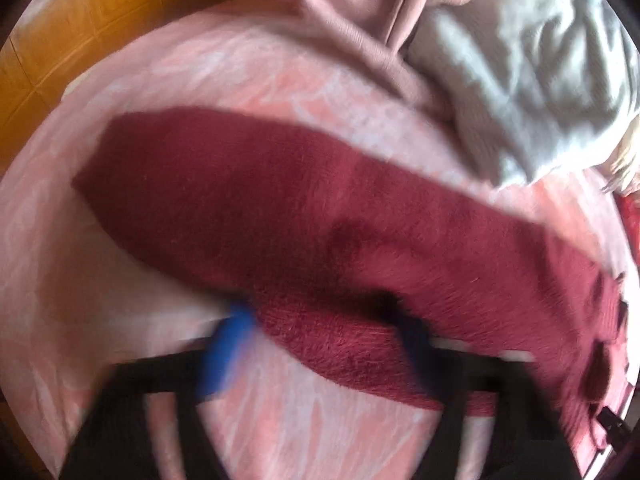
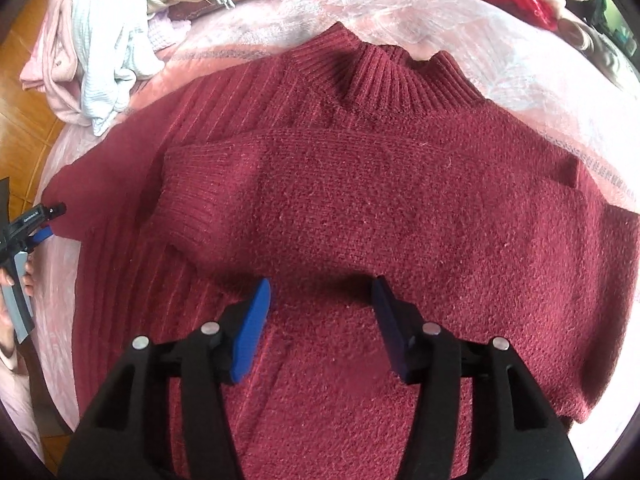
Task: Fold small clothes
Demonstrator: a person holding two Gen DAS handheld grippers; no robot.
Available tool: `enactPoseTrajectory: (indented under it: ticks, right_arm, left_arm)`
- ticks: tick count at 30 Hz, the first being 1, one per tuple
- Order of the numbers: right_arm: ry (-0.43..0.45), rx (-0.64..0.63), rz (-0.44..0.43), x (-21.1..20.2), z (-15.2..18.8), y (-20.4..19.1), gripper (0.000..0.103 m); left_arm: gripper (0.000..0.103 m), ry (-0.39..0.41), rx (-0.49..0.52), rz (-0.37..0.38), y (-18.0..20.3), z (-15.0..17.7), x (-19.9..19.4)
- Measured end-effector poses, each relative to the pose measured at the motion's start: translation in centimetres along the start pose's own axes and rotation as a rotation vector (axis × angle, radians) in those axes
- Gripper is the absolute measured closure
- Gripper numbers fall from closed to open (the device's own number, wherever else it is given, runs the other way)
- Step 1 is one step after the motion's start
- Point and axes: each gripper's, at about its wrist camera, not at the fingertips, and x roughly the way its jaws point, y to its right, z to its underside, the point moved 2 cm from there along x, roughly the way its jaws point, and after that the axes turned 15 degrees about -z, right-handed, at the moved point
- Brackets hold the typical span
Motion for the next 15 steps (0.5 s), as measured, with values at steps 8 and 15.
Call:
enactPoseTrajectory:
  ticks: [8,15]
  right_arm:
    - [0.006,0.011,-0.014,-1.5,0.9,1.2,0.05]
    - [0.022,0.022,-0.003,-3.1,1.4,2.7,0.05]
  left_arm:
    - [0.092,0.073,0.073,0.157,3.7,0.7,-3.4]
    - [0.092,0.17,0.212,0.376,11.6,3.9,-10.8]
